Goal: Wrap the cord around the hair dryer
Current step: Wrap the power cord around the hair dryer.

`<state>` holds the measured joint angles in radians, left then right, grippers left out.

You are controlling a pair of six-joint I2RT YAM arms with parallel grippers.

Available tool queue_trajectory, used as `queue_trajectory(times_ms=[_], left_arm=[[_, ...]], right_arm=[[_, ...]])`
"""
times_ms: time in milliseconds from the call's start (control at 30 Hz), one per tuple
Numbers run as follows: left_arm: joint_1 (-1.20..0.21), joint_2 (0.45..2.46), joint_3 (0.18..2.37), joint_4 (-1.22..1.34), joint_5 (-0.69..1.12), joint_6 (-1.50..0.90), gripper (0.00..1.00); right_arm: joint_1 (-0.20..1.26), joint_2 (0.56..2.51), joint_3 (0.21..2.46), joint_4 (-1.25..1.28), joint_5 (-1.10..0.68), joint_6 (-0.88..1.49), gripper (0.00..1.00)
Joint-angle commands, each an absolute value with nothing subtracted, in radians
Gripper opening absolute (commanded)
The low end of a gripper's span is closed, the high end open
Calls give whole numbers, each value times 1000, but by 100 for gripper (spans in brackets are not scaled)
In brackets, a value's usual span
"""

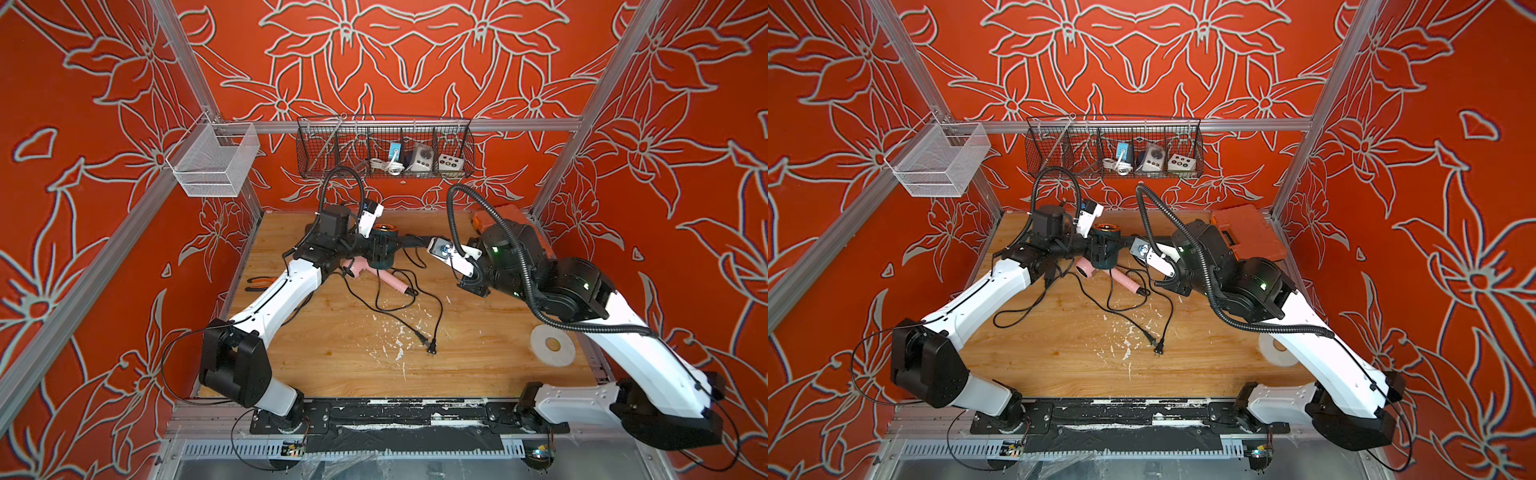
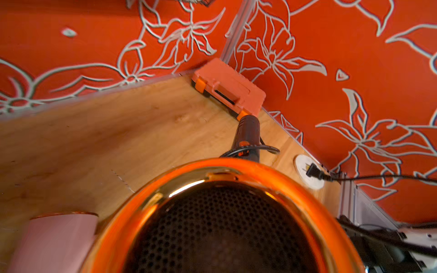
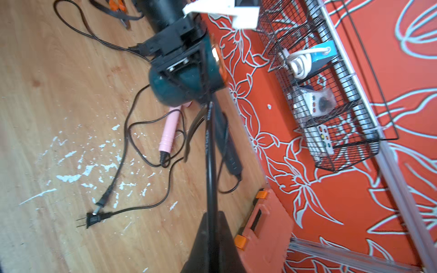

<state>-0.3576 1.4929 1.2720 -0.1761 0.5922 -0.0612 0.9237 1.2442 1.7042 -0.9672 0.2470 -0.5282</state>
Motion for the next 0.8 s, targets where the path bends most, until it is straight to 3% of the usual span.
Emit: queue_trajectory(times_ms=[0, 100, 267, 500, 767], left_arm=[[-405, 1430, 1261, -221, 619, 37, 0], [-442, 1406, 1223, -239, 639, 50, 0], [-478, 1330, 1115, -189, 776, 41, 0], [-504, 1241, 1016, -3, 1015, -46, 0], [-509, 1142, 1012, 156, 1131, -196, 0]], right_arm=[[926, 1270, 1761, -964, 358, -653, 0], [913, 1294, 1788, -924, 397, -705, 0], [842, 1330, 1830, -865, 305, -720, 0], [686, 1355, 1780, -777, 64, -649, 0], [437, 1343, 1553, -619, -306, -448, 0]])
